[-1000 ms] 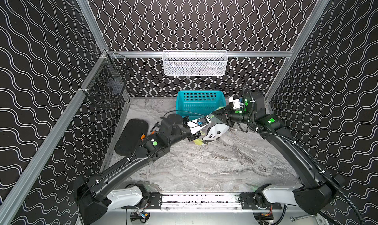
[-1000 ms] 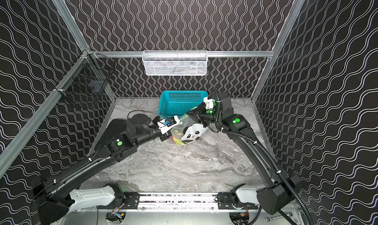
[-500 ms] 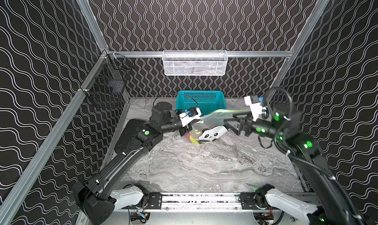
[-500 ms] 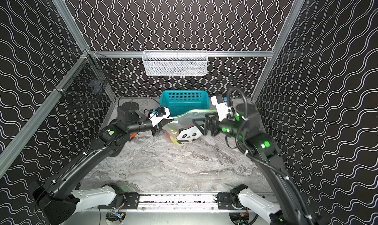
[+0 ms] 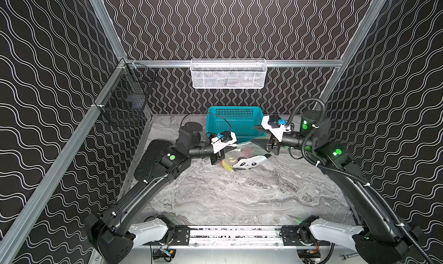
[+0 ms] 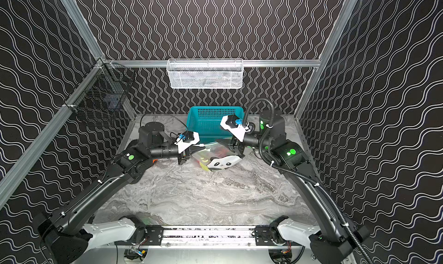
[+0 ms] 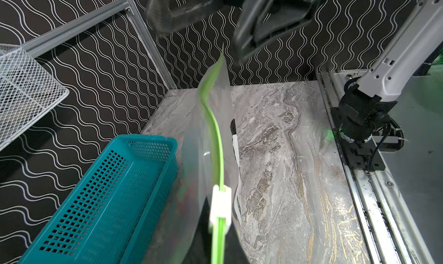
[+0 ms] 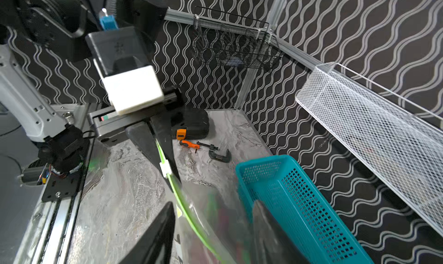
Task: Open the zip-top bag and take out the dragon fruit
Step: Unzip the zipper on the zipper food storage bag.
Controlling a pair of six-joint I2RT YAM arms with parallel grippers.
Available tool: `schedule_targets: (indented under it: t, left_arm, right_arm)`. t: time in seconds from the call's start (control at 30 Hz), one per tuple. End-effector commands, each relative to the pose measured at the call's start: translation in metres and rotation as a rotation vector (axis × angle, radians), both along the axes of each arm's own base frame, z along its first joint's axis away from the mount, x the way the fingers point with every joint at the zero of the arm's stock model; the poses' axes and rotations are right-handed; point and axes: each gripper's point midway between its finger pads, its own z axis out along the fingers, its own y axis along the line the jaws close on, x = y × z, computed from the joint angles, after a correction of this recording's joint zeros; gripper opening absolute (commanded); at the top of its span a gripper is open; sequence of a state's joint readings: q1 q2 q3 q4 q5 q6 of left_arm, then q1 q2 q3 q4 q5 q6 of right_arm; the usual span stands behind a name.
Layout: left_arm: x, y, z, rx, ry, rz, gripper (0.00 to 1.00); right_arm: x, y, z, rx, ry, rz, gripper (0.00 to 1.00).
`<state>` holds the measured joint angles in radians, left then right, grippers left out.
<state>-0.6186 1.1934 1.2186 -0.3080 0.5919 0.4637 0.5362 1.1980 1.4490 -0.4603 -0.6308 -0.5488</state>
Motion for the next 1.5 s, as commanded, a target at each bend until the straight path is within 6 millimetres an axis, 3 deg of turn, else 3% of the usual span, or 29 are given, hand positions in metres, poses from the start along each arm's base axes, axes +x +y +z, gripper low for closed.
schedule_targets:
  t: [0.0, 0.13, 0.5, 0.93, 1.2, 1.47]
  left_arm:
    - [-0.005, -0.007, 0.009, 0.002, -0.064, -0.051, 0.00]
    - [-0.006, -0.010, 0.009, 0.018, -0.085, -0.058, 0.00]
    - [-0.007, -0.013, 0.013, 0.003, -0.086, -0.068, 0.00]
    - [-0.011, -0.012, 0.009, 0.024, -0.101, -0.076, 0.00]
    - [-0.013, -0.012, 0.004, 0.039, -0.105, -0.081, 0.00]
    - [-0.013, -0.011, 0.007, 0.033, -0.114, -0.075, 0.00]
  right_arm:
    - [-0.015, 0.016, 0.002, -0.034, -0.086, 0.144, 0.53]
    - [-0.025, 0.028, -0.009, -0.085, -0.060, 0.214, 0.46]
    - [-0.028, 0.039, -0.042, -0.107, 0.011, 0.249, 0.36]
    - [-0.025, 0.048, -0.042, -0.098, 0.014, 0.265, 0.22]
    - [-0.027, 0.050, -0.030, -0.081, -0.001, 0.272, 0.17]
    - [-0.033, 0.047, -0.047, -0.114, 0.047, 0.283, 0.14]
